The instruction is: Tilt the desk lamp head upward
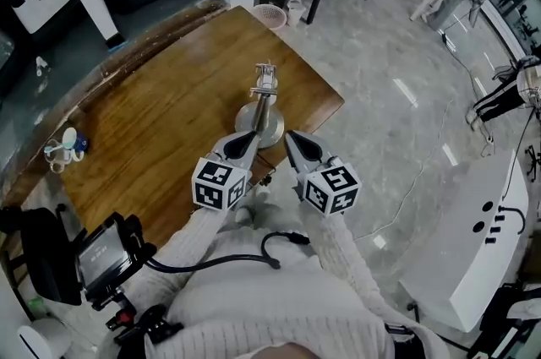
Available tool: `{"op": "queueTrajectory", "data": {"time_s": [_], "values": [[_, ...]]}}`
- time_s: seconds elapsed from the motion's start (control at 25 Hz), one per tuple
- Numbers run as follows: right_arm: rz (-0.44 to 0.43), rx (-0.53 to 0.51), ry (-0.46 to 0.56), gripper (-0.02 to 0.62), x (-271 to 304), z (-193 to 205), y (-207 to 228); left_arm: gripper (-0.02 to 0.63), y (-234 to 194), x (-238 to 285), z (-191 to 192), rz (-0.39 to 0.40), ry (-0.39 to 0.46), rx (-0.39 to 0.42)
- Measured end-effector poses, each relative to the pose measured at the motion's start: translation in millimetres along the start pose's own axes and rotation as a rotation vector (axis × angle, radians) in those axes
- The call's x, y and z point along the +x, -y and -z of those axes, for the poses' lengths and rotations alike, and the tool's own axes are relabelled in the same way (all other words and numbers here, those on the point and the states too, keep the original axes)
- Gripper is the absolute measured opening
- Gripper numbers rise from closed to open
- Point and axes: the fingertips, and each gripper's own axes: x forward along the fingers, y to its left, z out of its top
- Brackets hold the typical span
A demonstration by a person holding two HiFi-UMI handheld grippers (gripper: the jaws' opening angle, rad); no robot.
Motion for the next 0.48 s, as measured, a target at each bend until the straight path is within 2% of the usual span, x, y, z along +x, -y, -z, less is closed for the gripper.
{"op": "queueTrajectory", "data": {"time_s": [0.2,0.36,0.48], "values": [[-0.015,0.003,-0.022,-0.002,33,-10,41,0.025,-27,37,-3,-0.018,0.014,-0.022],[-0.046,-0.003,-0.033,-0.002,73,-22,78,0.103,-51,75,1,0.003,-0.003,-0.032],[-0.064,0.027,-0.021,-0.002,81,-34,88,0.137,-51,81,4,0.015,-0.025,-0.029]]}}
